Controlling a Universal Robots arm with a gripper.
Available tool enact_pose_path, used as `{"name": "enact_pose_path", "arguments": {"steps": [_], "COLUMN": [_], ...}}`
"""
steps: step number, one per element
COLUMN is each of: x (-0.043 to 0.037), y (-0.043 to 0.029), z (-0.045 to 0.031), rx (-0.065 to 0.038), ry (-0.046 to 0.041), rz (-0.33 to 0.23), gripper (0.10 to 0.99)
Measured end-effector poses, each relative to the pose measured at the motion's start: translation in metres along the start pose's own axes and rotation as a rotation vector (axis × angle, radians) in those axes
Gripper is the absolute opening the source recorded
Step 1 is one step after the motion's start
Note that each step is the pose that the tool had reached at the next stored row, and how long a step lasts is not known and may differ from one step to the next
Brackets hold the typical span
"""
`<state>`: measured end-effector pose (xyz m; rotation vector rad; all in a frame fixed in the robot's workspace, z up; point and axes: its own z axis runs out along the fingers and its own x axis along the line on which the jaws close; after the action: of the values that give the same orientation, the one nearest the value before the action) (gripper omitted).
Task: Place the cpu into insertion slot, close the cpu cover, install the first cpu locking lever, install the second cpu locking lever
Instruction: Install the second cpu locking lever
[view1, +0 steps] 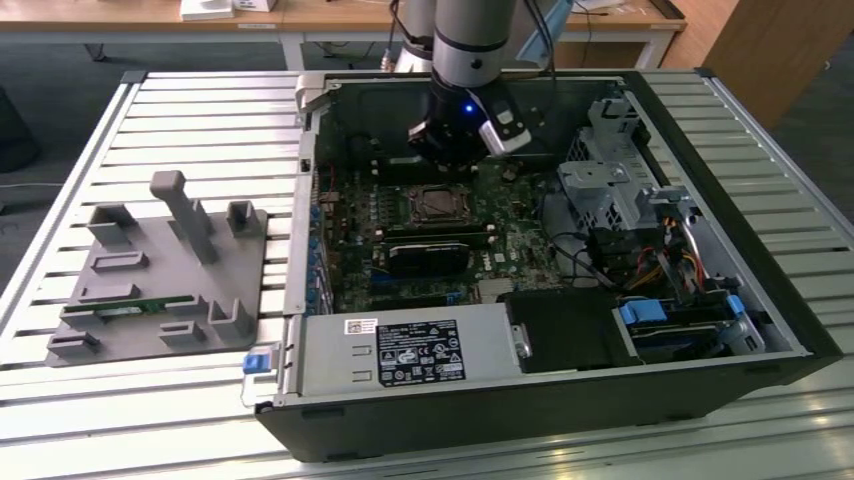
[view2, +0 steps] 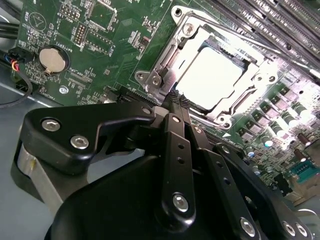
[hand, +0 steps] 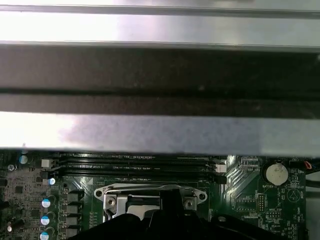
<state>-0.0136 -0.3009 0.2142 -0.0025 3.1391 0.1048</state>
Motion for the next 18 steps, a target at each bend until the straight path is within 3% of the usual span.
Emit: {"name": "enact_pose_path", "arguments": {"steps": [11, 14, 18], "x": [0.0, 0.0, 0.0], "y": [-0.0122, -0.0121, -0.0113], "z": [-0.0017, -0.0077, -0.0213], "rx": [0.0, 0.0, 0.0], "ry": [0.0001, 0.0, 0.0011], "rz": [0.0, 0.0, 0.0], "gripper": [0.106, 0.106, 0.106]}}
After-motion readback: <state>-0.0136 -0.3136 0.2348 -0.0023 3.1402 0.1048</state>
